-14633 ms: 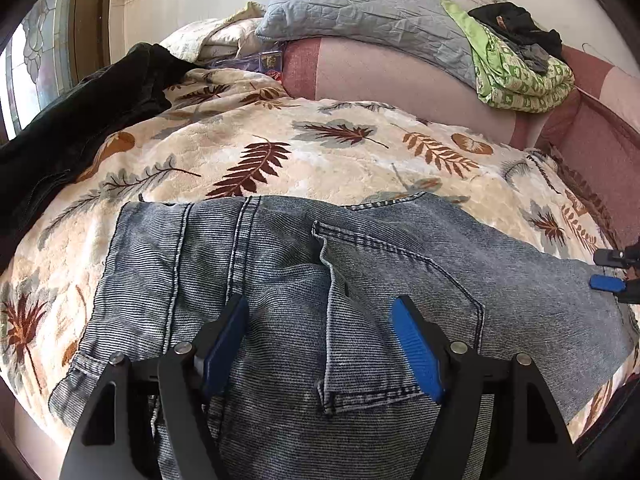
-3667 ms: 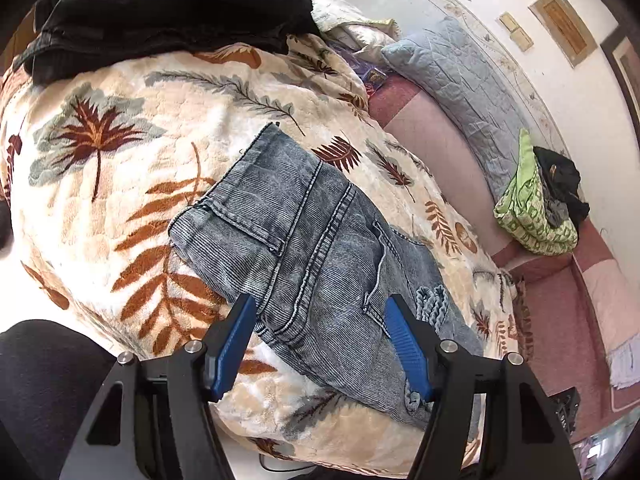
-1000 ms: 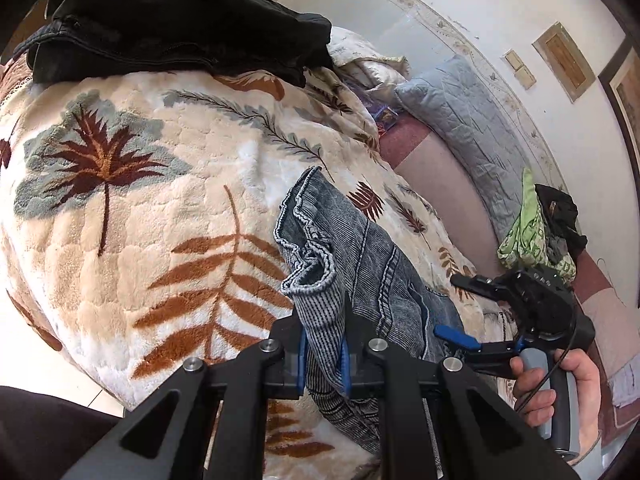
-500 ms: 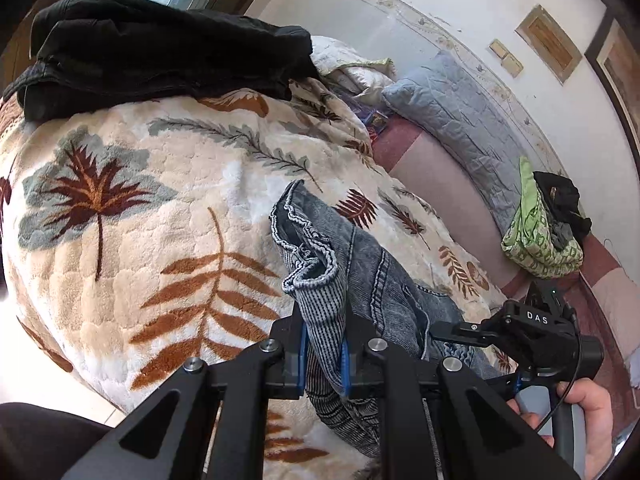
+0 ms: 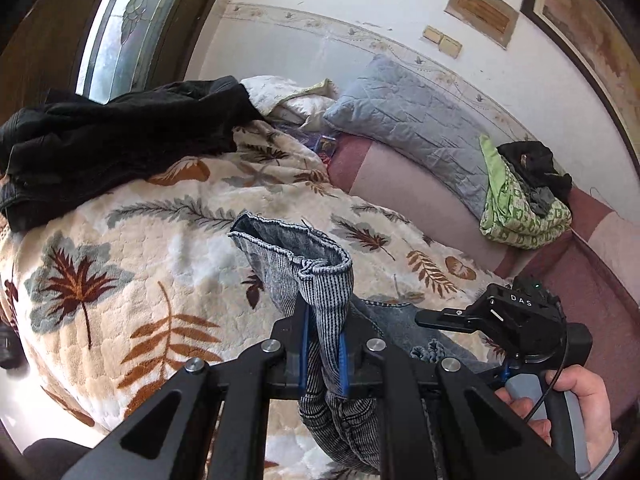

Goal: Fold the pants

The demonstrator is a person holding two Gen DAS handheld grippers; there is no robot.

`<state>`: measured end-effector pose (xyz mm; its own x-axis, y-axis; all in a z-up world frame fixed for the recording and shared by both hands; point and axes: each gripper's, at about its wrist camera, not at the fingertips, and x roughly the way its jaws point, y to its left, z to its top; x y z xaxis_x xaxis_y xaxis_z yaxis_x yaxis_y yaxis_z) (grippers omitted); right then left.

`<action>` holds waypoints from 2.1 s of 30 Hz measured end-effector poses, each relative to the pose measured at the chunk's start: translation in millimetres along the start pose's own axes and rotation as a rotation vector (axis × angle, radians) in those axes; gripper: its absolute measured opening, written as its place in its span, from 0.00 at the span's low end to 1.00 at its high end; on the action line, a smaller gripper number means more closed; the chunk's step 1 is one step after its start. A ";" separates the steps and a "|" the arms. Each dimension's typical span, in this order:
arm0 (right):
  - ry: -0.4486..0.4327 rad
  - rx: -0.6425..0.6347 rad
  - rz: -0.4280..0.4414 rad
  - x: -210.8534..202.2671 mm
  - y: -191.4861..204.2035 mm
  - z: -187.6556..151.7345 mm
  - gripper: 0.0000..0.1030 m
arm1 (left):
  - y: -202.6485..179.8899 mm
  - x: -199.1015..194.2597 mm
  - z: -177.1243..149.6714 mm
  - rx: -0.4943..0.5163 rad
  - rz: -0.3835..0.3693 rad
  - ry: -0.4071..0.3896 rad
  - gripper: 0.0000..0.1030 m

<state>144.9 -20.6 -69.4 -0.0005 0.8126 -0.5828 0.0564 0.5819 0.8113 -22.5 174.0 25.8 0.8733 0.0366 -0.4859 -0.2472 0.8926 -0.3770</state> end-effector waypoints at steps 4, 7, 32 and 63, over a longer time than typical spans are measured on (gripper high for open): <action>0.016 -0.045 -0.072 -10.8 -5.3 0.8 0.48 | -31.8 -5.3 4.7 0.075 -0.008 -0.034 0.11; 0.048 -0.034 -0.083 1.4 -14.2 -0.5 0.47 | -47.0 -7.8 5.0 0.115 -0.003 -0.041 0.11; -0.310 0.031 -0.031 -199.7 -116.8 -3.4 0.07 | -222.2 -10.8 -56.1 0.535 -0.171 -0.007 0.11; -0.157 -0.013 -0.007 -170.8 -125.2 -44.2 0.74 | -138.8 -1.9 -64.6 0.314 -0.117 0.188 0.76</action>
<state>93.8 -230.8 -69.3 0.1551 0.7941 -0.5876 0.0440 0.5887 0.8072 -17.0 20.9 28.1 0.7885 -0.1312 -0.6008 0.0159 0.9810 -0.1933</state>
